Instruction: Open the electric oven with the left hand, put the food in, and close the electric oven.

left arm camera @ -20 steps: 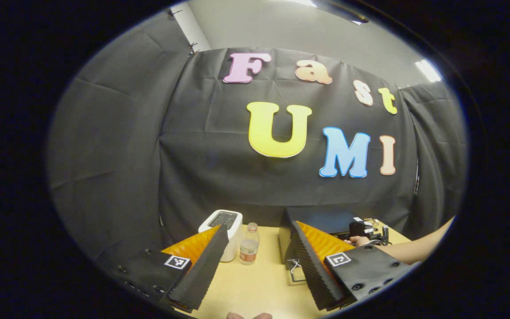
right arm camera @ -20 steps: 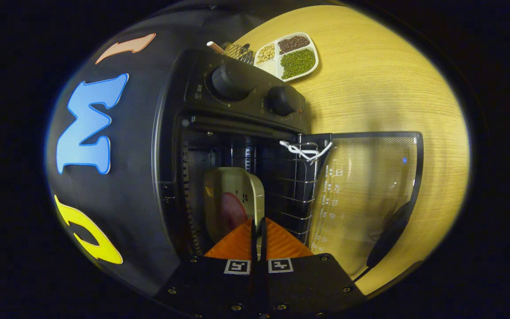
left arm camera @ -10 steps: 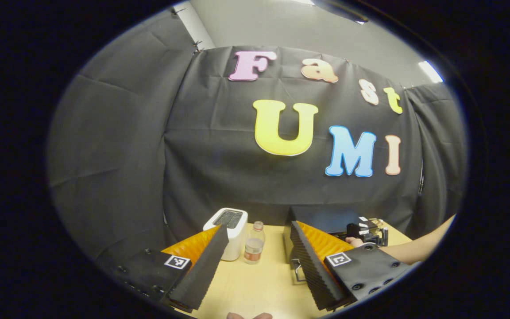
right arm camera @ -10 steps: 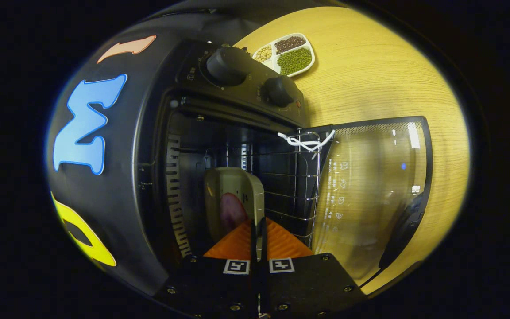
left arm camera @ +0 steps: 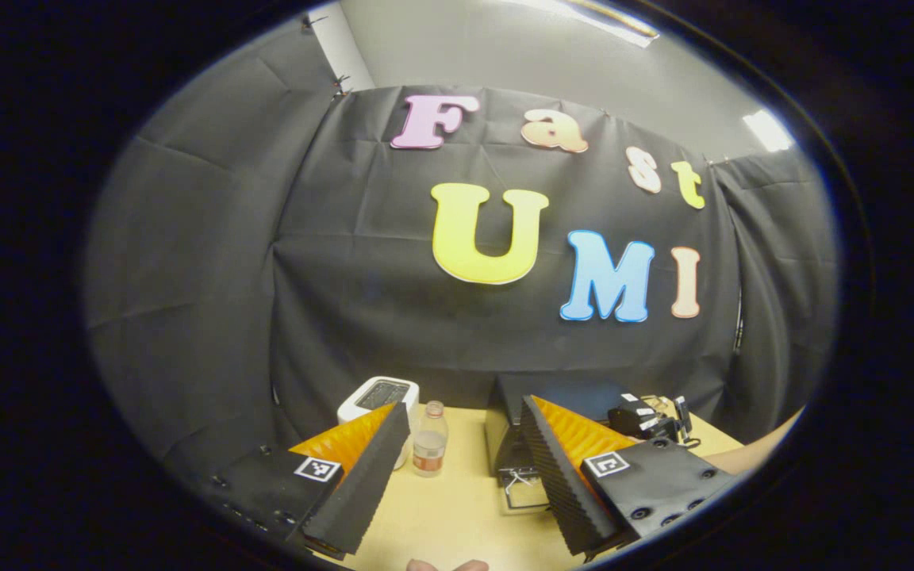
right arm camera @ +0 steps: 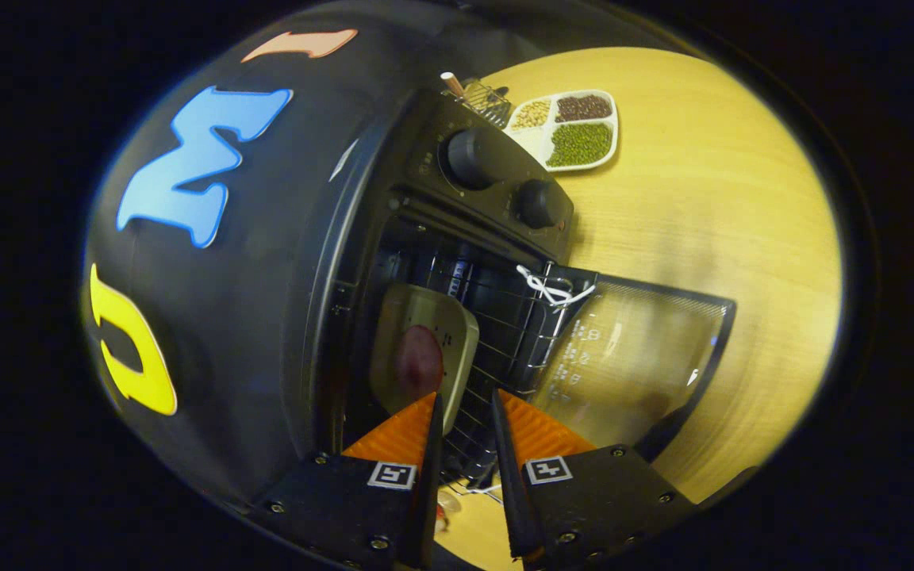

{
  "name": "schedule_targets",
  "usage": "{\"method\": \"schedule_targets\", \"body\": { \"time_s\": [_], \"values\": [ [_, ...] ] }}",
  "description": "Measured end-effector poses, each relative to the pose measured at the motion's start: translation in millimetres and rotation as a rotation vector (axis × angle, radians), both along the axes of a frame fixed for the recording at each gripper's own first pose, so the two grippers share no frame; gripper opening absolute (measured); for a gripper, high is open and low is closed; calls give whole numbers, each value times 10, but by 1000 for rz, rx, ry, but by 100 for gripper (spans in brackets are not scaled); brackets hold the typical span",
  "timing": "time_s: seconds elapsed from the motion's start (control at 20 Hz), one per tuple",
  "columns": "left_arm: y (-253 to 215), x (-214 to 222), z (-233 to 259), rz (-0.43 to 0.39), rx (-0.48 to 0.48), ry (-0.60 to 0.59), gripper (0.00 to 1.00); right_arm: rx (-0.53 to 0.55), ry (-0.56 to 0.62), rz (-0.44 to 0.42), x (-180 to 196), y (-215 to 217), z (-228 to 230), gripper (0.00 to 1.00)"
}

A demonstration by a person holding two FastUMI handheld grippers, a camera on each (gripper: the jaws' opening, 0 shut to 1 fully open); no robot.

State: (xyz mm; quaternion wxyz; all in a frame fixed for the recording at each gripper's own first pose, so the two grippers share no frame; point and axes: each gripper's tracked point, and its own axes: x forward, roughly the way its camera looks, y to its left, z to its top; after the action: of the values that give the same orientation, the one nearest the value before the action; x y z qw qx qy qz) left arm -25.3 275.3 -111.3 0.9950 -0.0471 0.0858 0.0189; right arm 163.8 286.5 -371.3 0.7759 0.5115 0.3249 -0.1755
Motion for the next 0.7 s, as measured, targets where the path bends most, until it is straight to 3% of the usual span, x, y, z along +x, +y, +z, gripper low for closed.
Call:
{"method": "schedule_targets", "body": {
  "time_s": [0.05, 0.1, 0.35, 0.55, 0.7],
  "values": [
    [-69, 15, 11, -13, -2, -3, 96, -54, -4, 54, -143, -55, 41, 36],
    [-147, 35, 17, -26, -3, -5, 92, -113, -12, 109, -274, -119, 80, 36],
    [-598, 159, 16, -79, 4, -2, 92, -427, -131, 340, -780, -617, 620, 36],
    [-1012, 237, 53, -96, 20, 1, 92, -654, -286, 457, -995, -1065, 1309, 36],
    [-1352, 295, 84, -99, 23, -2, 92, -812, -427, 493, -1118, -1334, 1888, 37]
  ]
}}
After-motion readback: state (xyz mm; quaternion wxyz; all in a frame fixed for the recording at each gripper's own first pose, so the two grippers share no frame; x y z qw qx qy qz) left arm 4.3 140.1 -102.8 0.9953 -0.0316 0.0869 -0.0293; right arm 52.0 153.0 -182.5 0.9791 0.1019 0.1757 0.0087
